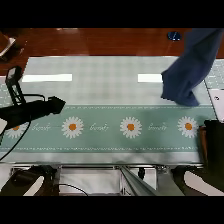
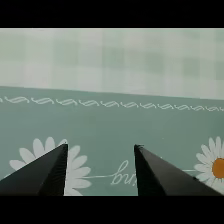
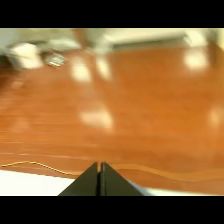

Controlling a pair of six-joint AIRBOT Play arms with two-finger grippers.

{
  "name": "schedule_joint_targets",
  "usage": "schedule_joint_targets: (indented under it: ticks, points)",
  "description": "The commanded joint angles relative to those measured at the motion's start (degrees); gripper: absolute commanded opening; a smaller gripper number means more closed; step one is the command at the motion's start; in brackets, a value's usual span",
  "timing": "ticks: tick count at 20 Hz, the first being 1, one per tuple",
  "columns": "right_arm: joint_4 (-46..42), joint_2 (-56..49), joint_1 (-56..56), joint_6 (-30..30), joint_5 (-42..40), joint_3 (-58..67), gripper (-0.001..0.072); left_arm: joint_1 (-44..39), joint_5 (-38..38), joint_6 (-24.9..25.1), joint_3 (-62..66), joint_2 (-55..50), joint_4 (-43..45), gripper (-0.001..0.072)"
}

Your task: Fold the shirts.

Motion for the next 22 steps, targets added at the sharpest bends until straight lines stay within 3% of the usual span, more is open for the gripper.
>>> schedule_joint_targets:
  ticks: [1,9,13,17,22]
  points:
    - [2.62,6.03,7.39,-3.65,-0.07,0.09,0.0015,-2.1,2.16,-0.98,-3.65,1.68,-2.91,0.0508]
    - [2.56,8.72,27.96,-3.19,-1.07,0.09,0.0015,-2.97,4.94,-1.01,-3.72,1.09,-2.91,0.0507]
    - [-5.31,8.72,35.28,2.75,8.39,-1.77,0.0015,-2.97,4.87,-1.03,-3.93,0.76,-2.95,0.0508]
    - [-14.03,8.72,35.82,9.77,15.45,-19.67,0.0016,-3.37,4.9,-1.03,-5.42,0.76,-3.98,0.0508]
    - [-22.49,8.72,35.76,18.51,2.6,-50.31,0.0016,-7.82,4.94,-1.05,-9.31,0.46,-4.44,0.0508]
